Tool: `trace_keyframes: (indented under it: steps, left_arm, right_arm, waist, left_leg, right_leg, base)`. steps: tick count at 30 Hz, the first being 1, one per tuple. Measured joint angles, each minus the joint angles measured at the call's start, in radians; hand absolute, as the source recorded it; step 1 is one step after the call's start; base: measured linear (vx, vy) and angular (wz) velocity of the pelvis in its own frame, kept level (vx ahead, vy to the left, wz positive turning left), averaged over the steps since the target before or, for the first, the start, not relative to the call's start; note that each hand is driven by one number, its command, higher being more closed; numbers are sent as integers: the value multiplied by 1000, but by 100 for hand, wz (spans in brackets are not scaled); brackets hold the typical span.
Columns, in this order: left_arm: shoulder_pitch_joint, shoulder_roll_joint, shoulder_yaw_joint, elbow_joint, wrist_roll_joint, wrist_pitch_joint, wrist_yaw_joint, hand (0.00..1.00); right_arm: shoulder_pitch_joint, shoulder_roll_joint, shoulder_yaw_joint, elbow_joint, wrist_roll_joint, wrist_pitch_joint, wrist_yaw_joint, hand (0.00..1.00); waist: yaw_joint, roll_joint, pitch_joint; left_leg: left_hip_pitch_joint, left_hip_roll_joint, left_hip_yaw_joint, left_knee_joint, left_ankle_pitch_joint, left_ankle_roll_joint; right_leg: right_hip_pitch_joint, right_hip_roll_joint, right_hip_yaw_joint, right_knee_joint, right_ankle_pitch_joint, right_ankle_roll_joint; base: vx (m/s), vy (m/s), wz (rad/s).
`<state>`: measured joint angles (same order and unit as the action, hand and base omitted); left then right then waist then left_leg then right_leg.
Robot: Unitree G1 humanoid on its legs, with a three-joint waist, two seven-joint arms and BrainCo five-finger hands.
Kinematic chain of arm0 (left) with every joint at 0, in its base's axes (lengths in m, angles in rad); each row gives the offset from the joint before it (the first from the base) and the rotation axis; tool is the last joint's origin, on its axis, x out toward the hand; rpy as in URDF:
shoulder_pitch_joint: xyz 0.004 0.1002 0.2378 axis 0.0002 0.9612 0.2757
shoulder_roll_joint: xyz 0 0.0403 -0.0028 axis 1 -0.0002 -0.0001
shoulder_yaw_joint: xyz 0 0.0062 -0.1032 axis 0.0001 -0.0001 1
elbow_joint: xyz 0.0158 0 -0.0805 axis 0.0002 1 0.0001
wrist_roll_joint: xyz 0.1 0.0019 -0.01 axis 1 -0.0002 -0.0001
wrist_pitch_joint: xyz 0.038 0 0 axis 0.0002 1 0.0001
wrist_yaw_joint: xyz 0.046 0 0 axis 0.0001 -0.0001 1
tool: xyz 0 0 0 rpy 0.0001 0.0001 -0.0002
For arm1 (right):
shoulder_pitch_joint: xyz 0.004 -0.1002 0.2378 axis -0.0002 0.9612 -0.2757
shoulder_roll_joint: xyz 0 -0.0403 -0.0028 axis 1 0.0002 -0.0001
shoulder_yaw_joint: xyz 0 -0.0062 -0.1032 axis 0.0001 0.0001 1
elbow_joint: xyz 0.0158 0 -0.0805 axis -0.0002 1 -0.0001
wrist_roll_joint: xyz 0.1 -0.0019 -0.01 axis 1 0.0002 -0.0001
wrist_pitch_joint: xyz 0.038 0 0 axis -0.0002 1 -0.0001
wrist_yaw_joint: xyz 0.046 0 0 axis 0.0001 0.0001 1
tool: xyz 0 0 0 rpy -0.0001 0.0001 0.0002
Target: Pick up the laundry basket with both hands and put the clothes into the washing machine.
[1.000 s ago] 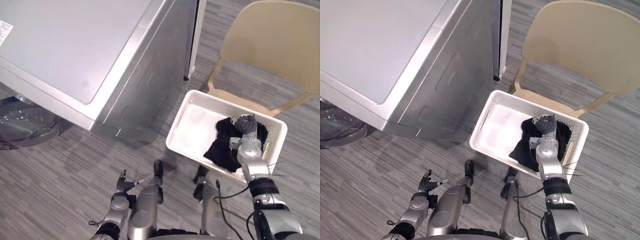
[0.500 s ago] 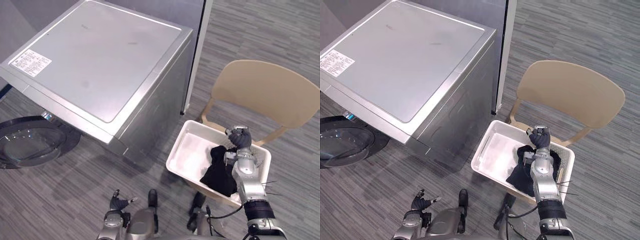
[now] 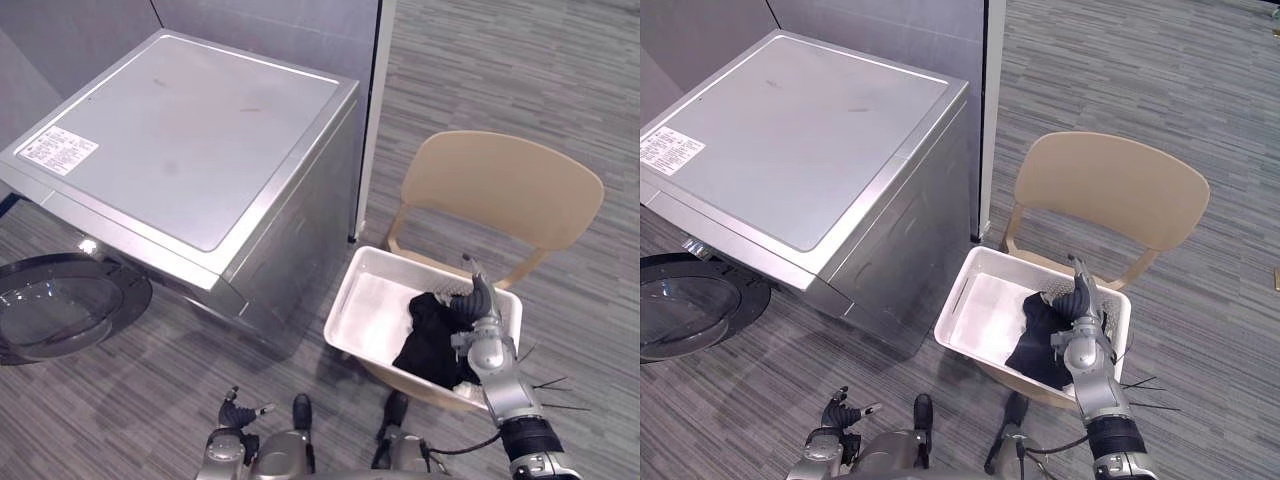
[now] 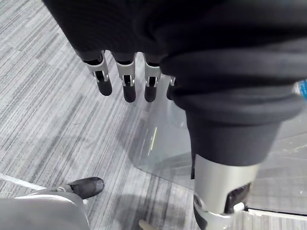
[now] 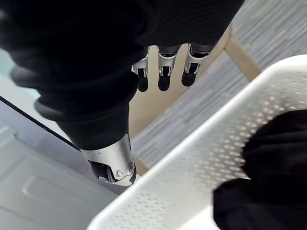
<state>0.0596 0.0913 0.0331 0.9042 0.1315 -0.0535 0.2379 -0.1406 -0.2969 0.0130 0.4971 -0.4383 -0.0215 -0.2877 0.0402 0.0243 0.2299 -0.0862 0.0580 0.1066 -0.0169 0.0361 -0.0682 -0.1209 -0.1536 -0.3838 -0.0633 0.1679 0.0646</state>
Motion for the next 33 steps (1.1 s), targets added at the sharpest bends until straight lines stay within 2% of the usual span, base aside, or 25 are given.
trace_keyframes:
  steps: [3, 5, 8, 10, 13, 16, 17, 20, 27, 33]
  left_arm:
    - [-13, 1, -6, 0, 0, -1, 0, 0]
    - [-46, 1, -10, 0, -1, -2, 1, 0]
    - [-91, 6, -26, -4, -5, -12, 4, 0]
    - [-115, 10, -27, -5, -11, -20, 5, 0]
    - [-139, 10, -32, -3, -40, -27, 7, 0]
    - [-187, 5, -44, -1, -77, -39, 11, 0]
    - [-194, 4, -42, -1, -84, -40, 13, 0]
    - [-219, -10, -41, -6, -96, -41, 18, 0]
    - [-234, -48, -29, -33, -121, -43, 26, 0]
    - [-232, -50, -30, -36, -121, -41, 25, 0]
  right_arm:
    - [-72, -31, 33, 99, -7, 10, 3, 0]
    - [-162, -66, 48, 171, -6, 25, 3, 0]
    - [-286, -117, 77, 281, -6, 36, 4, 0]
    - [-370, -133, 84, 356, -5, 46, 2, 0]
    - [-472, -153, 85, 474, -4, 52, -5, 0]
    - [-544, -181, 86, 558, -3, 71, -43, 0]
    - [-553, -184, 85, 557, -3, 73, -54, 100]
    - [-594, -183, 92, 544, 9, 75, -78, 100]
    - [-607, -153, 105, 462, 107, 70, -80, 100]
    - [-474, -61, 52, 238, 223, 70, -60, 100]
  waist:
    - [0, 16, 29]
    - [-1, 35, 84]
    - [1, 50, 155]
    - [2, 51, 181]
    - [7, 56, 186]
    - [33, 76, 214]
    - [35, 78, 215]
    - [37, 82, 218]
    - [54, 79, 220]
    - [52, 74, 228]
  left_leg:
    - [-46, 2, 30, 49, -9, 15]
    - [-111, 7, 41, 119, -34, 19]
    - [-184, 13, 44, 166, -42, 15]
    - [-240, 16, 42, 188, -43, 15]
    - [-314, 16, 37, 211, -42, 16]
    - [-380, 21, 31, 252, -45, 24]
    - [-396, 22, 30, 259, -44, 26]
    - [-442, 22, 29, 272, -48, 28]
    - [-423, 28, 29, 249, -41, 18]
    - [-326, 28, 17, 203, -34, 15]
  right_leg:
    - [-63, -9, 33, 51, -4, -4]
    - [-121, -17, 50, 88, -9, -8]
    - [-186, -22, 54, 114, -5, -14]
    - [-233, -22, 54, 116, 6, -27]
    - [-295, -23, 54, 116, 23, -36]
    - [-344, -25, 50, 130, 28, -40]
    - [-357, -26, 47, 136, 28, -40]
    - [-397, -33, 39, 151, 25, -39]
    - [-397, -30, 35, 168, 10, -55]
    - [-308, -21, 24, 145, 7, -54]
  base:
    - [7, 22, -30]
    - [-44, 21, -23]
    - [-64, 7, -6]
    - [-64, -11, -1]
    - [-19, -4, -1]
    - [-37, 1, 4]
    - [-33, -5, 9]
    - [-16, 4, 7]
    - [14, -7, 0]
    - [83, -12, 4]
